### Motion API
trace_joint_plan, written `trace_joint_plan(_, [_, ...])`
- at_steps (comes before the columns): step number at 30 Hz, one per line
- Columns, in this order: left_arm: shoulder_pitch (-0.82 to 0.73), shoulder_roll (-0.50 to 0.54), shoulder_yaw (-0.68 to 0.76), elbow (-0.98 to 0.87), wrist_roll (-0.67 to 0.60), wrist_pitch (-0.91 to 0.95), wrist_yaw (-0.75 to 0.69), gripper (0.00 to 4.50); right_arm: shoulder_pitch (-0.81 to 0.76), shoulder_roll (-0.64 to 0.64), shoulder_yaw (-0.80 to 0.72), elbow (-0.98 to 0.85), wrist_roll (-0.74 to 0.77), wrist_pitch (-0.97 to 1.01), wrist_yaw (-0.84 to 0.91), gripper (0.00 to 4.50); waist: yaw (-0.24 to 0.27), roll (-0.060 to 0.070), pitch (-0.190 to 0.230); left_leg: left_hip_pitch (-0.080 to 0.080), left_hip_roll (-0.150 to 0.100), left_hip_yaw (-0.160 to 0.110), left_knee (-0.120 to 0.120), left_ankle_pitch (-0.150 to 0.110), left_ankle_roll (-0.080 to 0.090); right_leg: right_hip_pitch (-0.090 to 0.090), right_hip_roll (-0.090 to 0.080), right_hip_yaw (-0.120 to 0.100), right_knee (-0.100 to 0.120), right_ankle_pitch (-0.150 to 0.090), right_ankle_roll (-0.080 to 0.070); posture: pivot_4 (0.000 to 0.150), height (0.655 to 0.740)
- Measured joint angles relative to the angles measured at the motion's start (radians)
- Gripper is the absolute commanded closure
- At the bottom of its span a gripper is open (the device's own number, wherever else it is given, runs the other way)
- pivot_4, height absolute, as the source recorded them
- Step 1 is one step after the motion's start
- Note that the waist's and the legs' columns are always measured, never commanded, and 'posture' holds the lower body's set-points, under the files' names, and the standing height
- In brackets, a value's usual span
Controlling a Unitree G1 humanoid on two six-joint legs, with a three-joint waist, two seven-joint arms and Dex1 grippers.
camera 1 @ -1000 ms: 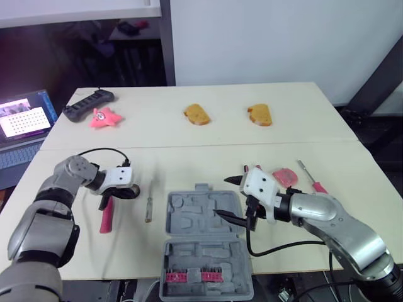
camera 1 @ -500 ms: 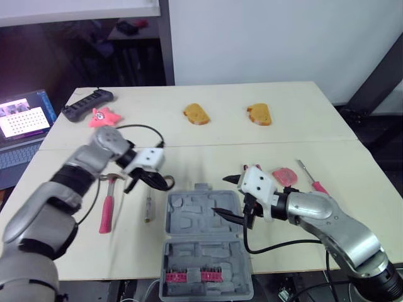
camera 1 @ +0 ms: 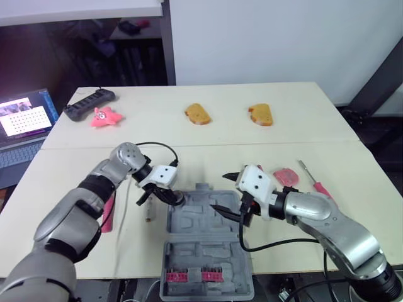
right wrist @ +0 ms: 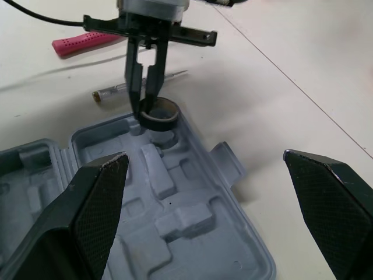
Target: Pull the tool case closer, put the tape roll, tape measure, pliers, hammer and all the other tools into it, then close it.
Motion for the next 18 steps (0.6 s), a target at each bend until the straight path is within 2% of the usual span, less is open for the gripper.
trace_joint_plan(18, [0.037, -0.022, 0.083, 0.033, 0.096, -0.027, 0.000, 4.44, 0.001, 0.000, -0.001, 0.000, 0.001, 0.004, -0.005, 0.00, -0.003, 0.000, 0.000, 0.000, 0.000, 0.000, 0.000, 0.000, 0.000, 0.000, 0.000, 0.000, 0.001, 0.000, 0.000, 0.150, 0.7219])
